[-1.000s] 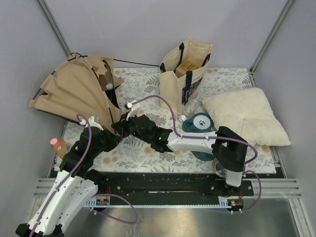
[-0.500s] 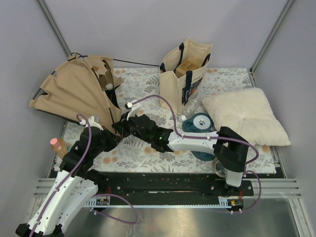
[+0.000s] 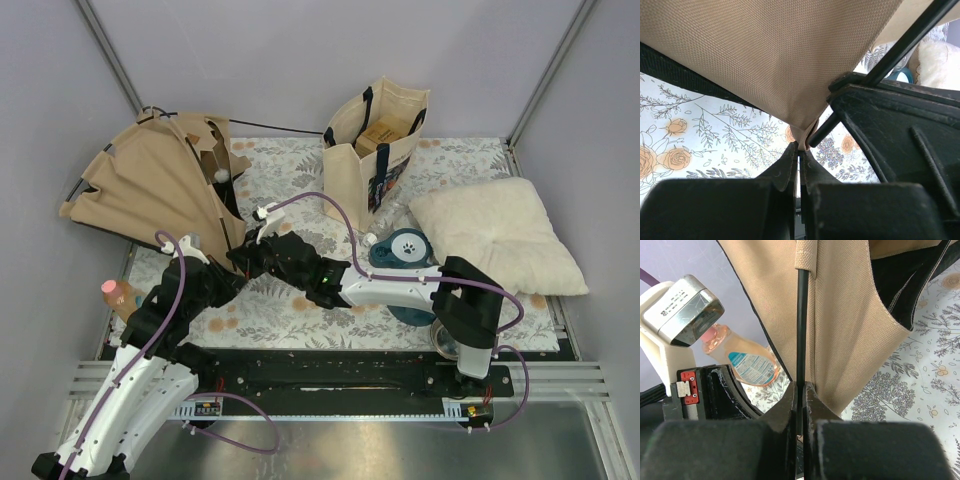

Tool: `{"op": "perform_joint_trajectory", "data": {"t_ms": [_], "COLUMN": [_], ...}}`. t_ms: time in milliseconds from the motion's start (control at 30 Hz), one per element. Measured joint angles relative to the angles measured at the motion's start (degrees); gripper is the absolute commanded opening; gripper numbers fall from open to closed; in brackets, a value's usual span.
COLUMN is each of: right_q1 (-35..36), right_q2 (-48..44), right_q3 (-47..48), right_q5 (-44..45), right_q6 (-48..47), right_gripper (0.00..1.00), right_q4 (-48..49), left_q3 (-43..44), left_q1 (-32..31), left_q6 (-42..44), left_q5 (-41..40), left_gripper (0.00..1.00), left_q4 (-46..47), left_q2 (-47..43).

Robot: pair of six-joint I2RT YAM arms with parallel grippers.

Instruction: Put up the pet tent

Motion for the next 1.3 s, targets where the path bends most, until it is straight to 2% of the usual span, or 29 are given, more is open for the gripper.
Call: {"op": "perform_joint_trajectory", "data": {"t_ms": [400,1300], "right_q1": [0.0,-0.8], "right_q2": [2.1,0.5], "right_q3": [0.1,-1.5], "right_q5": [0.0,0.0], "right_q6": [-0.6,-1.6], "right_gripper": [0.0,0.0], "right_q4": [1.6,2.3], "left_q3": [0.0,0.0], "left_q1": [0.0,0.0], "left_q6": [0.0,0.0], "left_q5": [-0.3,-0.5], "left_gripper": [0.0,0.0], "left_q4": [-1.1,-0.2], "left_q2": [0.0,0.9]}}
